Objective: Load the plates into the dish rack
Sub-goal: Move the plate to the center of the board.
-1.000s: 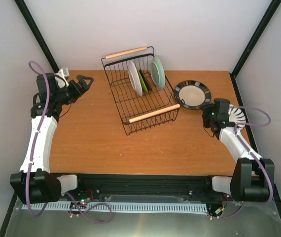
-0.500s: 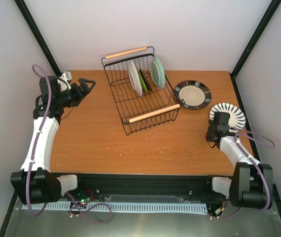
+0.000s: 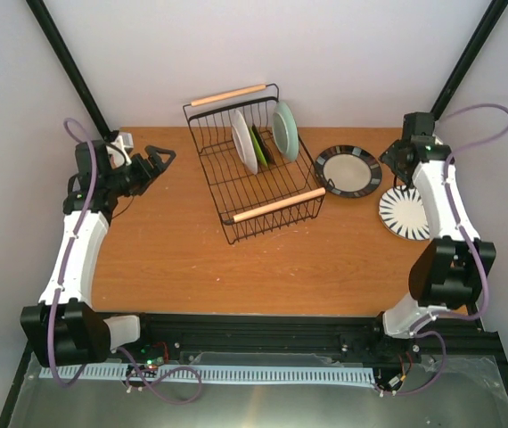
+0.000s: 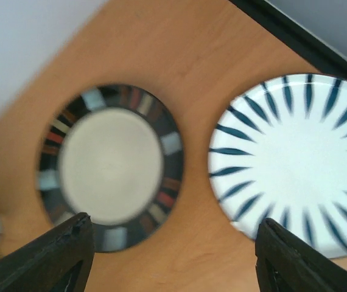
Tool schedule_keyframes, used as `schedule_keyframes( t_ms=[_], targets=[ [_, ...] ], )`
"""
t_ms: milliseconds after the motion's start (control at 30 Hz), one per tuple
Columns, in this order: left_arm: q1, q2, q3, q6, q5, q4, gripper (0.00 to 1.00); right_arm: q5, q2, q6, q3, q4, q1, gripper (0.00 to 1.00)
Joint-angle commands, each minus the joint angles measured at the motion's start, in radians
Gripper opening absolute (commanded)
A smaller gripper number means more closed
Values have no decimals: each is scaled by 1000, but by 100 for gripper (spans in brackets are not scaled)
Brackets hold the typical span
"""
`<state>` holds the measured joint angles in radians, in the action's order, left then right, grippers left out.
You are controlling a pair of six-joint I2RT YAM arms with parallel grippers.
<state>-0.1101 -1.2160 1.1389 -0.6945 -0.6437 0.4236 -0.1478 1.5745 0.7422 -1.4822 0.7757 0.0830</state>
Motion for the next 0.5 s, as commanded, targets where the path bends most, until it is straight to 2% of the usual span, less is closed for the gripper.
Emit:
schedule_keyframes(
  t_ms=[0,167,467],
  targets=[
    [3,2,-45,54,-50,-10,100,-80,129,-346,-73,311,-22,72],
    [3,35,-65,74,-59,-1,100,-123,181,-479,-38,376,-56,69],
    [2,38,-71,105,-71,17,100,-211,197,-601,89,344,-78,55]
  ],
)
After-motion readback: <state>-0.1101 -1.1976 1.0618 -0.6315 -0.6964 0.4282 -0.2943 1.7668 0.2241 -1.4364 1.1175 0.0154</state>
